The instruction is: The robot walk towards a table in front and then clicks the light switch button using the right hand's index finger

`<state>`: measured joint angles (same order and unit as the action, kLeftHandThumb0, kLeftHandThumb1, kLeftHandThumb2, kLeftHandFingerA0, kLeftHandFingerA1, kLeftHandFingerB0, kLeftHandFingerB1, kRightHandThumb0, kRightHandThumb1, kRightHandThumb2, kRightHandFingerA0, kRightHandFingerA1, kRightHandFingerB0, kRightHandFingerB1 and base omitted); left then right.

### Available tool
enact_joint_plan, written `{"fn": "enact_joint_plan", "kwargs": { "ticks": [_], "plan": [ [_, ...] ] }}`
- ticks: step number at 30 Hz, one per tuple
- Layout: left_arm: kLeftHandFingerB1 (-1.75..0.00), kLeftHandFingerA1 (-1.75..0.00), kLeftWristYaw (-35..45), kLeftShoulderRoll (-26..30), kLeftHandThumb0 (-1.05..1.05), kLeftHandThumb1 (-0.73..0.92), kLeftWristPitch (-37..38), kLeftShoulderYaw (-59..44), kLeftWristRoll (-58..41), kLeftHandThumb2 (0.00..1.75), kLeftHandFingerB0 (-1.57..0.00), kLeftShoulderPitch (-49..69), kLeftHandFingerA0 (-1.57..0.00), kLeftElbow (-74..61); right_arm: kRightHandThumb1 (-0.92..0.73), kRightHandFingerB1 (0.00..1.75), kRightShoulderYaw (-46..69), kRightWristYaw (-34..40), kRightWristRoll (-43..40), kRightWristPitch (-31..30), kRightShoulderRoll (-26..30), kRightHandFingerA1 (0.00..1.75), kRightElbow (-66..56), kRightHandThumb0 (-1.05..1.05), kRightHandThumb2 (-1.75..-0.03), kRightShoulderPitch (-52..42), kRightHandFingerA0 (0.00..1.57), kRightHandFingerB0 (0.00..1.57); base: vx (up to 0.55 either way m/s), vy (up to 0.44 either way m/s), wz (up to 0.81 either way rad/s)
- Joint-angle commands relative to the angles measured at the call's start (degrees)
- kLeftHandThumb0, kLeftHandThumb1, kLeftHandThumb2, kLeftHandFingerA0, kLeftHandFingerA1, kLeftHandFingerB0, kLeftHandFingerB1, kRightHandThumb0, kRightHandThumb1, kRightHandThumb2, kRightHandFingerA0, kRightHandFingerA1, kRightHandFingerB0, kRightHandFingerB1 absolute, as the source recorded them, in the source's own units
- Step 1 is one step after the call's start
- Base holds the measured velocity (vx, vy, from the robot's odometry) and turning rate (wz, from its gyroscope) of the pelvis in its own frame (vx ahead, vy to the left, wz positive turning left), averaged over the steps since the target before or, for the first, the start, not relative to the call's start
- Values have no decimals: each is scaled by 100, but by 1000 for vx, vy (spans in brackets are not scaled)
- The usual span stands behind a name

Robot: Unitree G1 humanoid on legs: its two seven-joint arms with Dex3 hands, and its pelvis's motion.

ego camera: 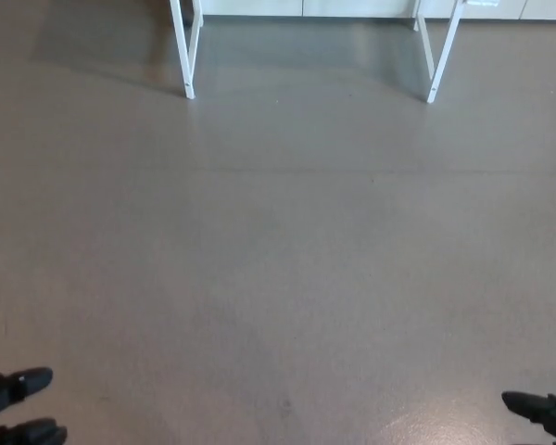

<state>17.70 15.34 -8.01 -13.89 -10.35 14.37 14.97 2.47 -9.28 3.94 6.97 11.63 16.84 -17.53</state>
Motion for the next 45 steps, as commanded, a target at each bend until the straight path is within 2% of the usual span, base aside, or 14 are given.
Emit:
{"fn": "enact_joint_plan", "kwargs": {
  "ticks": [1, 11, 16, 24, 29, 38, 45],
  "plan": [
    [-41, -47, 533, 102, -14, 47, -471, -100, -482, 54, -52, 178, -55, -176, -68, 41, 66, -257, -246, 112, 79, 53, -177, -26, -60, -178, 59, 39, 0, 0, 0],
    [-41, -46, 589, 114, -12, 48, -632, -81, -497, 54, -52, 499, -53, -351, -68, 42, 36, -327, -243, 205, 54, 54, -111, -26, -60, -429, 58, 40, 0, 0, 0],
    [-41, -46, 550, 94, -13, 49, -648, -42, -455, 54, -53, 654, -55, -395, -69, 43, 4, -350, -180, 444, 99, 56, 9, -26, -60, -583, 58, 40, 0, 0, 0],
    [-41, -47, 798, 98, -13, 49, -319, 27, -442, 54, -51, 913, -52, -131, -68, 42, -29, -384, -132, 653, 158, 55, 195, -26, -60, -858, 57, 39, 79, 4, -7],
    [-43, -48, 696, 54, -11, 49, -324, 15, -402, 54, -55, 912, -56, -98, -68, 43, -127, -293, 26, 851, 234, 56, 308, -28, -60, -857, 60, 40, -50, -11, 20],
    [-42, -48, 686, 42, -13, 48, -221, 26, -373, 54, -55, 993, -59, -102, -68, 43, -250, -172, 226, 1047, 345, 55, 460, -28, -59, -832, 60, 41, 72, 302, -24],
    [-42, -48, 675, 94, -12, 48, -241, 68, -344, 54, -55, 954, -58, -151, -67, 43, -268, -186, 234, 915, 342, 58, 369, -31, -59, -777, 61, 41, 166, 93, 2]
  ]
}}
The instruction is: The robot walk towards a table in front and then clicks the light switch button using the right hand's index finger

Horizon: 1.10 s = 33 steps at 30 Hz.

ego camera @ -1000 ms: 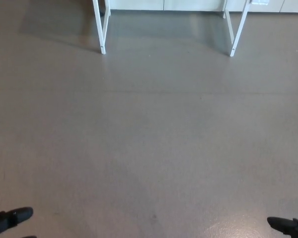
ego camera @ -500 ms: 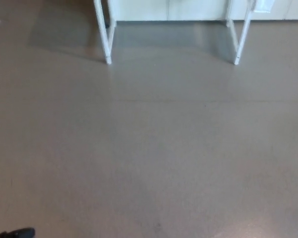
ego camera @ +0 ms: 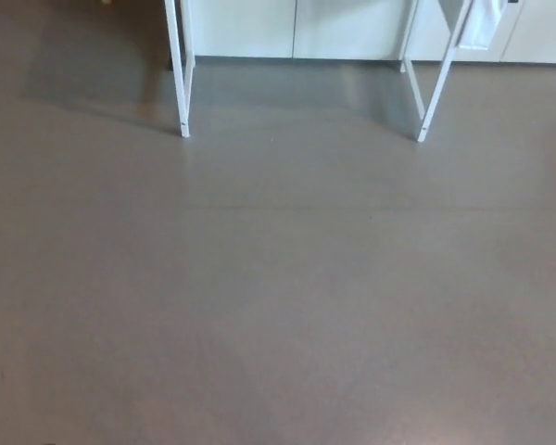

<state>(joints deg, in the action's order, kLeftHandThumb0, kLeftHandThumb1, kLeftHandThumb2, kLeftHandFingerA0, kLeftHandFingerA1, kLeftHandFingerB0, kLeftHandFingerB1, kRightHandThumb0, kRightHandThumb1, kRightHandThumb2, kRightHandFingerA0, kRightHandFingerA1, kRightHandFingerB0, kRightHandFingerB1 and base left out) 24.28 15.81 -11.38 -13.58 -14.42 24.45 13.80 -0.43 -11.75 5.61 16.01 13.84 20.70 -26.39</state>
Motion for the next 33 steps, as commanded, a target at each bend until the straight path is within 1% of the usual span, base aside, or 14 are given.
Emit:
{"fn": "enact_joint_plan", "kwargs": {
  "ticks": [1, 7, 8, 11, 13, 15, 21, 23, 28, 33],
  "plan": [
    [-42, -48, 27, 49, -12, 48, 151, 40, 71, 54, -55, -48, -58, -16, -67, 43, 19, 76, 85, 27, 122, 57, -9, -30, -59, 103, 60, 41, 152, -69, 12],
    [-42, -48, 7, 73, -14, 47, 151, 58, 83, 54, -55, -50, -59, -66, -68, 44, 3, 78, 126, -21, 120, 58, -10, -30, -60, 164, 61, 43, 184, -165, 17],
    [-42, -49, 0, 67, -13, 47, 160, 63, 87, 54, -55, -53, -60, -66, -68, 44, -8, 78, 143, 7, 133, 60, 6, -30, -60, 174, 61, 43, 282, -409, 35],
    [-42, -48, -72, 83, -14, 47, 64, 85, 109, 54, -56, -99, -60, -107, -67, 45, -47, 69, 133, 59, 154, 60, 47, -29, -59, 216, 61, 43, 257, -326, 20],
    [-42, -49, 23, 101, -14, 48, 213, 98, 108, 54, -54, -82, -60, -42, -68, 44, -64, 75, 140, 21, 168, 58, 13, -30, -60, 190, 61, 44, 188, -152, 2],
    [-42, -48, -82, 97, -14, 47, 119, 114, 158, 54, -56, -71, -63, -104, -68, 45, -86, 94, 156, 49, 173, 58, 44, -29, -60, 200, 61, 45, 183, -89, -3],
    [-42, -49, -67, 103, -14, 48, 219, 148, 216, 54, -56, -53, -63, -101, -68, 46, -142, 115, 213, 132, 220, 62, 120, -29, -60, 247, 62, 45, 185, 62, -10],
    [-42, -49, -74, 106, -14, 47, 221, 144, 220, 54, -55, -50, -62, -95, -68, 46, -145, 120, 201, 139, 213, 61, 127, -29, -60, 256, 62, 45, 236, 217, 33],
    [-42, -49, -122, 118, -15, 47, 299, 180, 278, 54, -57, -54, -65, -73, -68, 46, -161, 104, 191, 125, 229, 60, 125, -28, -60, 266, 61, 46, 298, 183, -13],
    [-42, -49, -152, 111, -15, 46, 309, 191, 327, 53, -58, -78, -65, -41, -69, 46, -173, 91, 215, 178, 264, 60, 128, -28, -60, 267, 60, 46, 168, 25, 8]
  ]
}}
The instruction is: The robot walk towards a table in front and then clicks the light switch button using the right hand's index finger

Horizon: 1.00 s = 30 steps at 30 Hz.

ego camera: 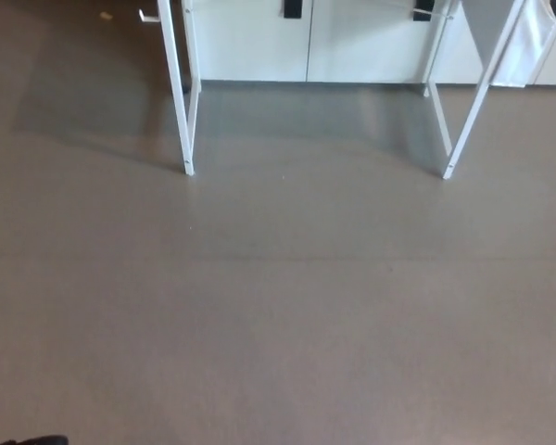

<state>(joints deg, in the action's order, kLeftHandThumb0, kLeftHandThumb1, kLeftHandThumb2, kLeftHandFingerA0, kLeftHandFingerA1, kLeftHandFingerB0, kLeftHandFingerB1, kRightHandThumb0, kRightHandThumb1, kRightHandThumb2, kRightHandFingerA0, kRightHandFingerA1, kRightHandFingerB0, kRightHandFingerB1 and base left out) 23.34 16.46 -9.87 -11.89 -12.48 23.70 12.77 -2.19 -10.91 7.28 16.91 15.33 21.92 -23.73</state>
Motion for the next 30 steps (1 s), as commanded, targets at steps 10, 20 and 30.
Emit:
{"fn": "enact_joint_plan", "kwargs": {
  "ticks": [10, 20, 30],
  "plan": [
    [-42, -48, -12, 73, -17, 46, 362, 30, 205, 53, -57, -41, -64, 193, -69, 45, -63, -16, 91, -28, 160, 56, -75, -28, -60, -5, 60, 45, 161, -224, 9],
    [-42, -49, -25, 64, -15, 47, 301, 32, 193, 54, -58, -18, -65, 140, -69, 47, -140, -52, 161, -30, 237, 61, -88, -29, -60, 11, 60, 46, 126, -29, -4],
    [-42, -48, -40, 86, -17, 47, 331, 58, 258, 54, -57, -52, -64, 160, -70, 46, -240, -7, 296, -82, 319, 60, -108, -28, -60, 44, 62, 46, 156, 17, 7]
  ]
}}
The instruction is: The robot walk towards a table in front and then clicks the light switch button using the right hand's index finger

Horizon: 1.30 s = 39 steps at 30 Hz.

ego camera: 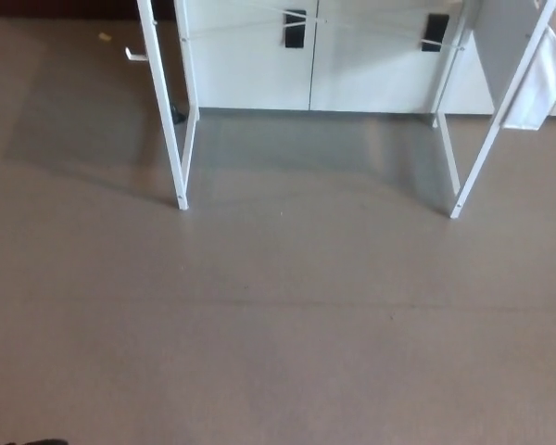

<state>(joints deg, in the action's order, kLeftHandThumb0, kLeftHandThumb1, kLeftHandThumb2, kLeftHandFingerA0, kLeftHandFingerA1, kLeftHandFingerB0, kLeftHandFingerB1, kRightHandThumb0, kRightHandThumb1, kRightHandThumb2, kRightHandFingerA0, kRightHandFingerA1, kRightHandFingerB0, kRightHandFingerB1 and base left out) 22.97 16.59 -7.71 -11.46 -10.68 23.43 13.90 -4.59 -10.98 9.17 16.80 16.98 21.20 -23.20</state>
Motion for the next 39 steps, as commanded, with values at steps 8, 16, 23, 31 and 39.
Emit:
{"fn": "enact_joint_plan", "kwargs": {
  "ticks": [8, 16, 23, 31, 39],
  "plan": [
    [-42, -48, -2, 67, -17, 46, 125, 8, 113, 53, -57, -53, -63, 59, -70, 47, -62, -21, 139, -105, 194, 61, -58, -28, -60, 8, 61, 46, 106, -190, 12],
    [-42, -48, -32, 52, -17, 47, -28, -3, 92, 53, -58, -34, -64, -49, -70, 47, -122, -13, 175, -126, 252, 59, -73, -28, -60, 11, 59, 47, 84, -112, -2],
    [-41, -47, 47, 80, -21, 48, 78, 3, 96, 54, -55, -26, -61, 19, -71, 47, -158, -26, 214, -166, 287, 57, -156, -28, -60, -33, 58, 47, 192, 134, -3],
    [-40, -47, -31, -11, -12, 49, 228, 19, 140, 54, -51, 461, -56, -29, -70, 47, -184, 140, 258, 119, 259, 58, -38, -28, -60, -504, 59, 45, 136, -83, 7],
    [-38, -44, -181, -89, -16, 46, 432, 16, 284, 53, -46, 623, -49, 35, -68, 44, -3, 510, 226, 395, 40, 51, 150, -26, -60, -674, 47, 39, 195, -255, 34]
  ]
}}
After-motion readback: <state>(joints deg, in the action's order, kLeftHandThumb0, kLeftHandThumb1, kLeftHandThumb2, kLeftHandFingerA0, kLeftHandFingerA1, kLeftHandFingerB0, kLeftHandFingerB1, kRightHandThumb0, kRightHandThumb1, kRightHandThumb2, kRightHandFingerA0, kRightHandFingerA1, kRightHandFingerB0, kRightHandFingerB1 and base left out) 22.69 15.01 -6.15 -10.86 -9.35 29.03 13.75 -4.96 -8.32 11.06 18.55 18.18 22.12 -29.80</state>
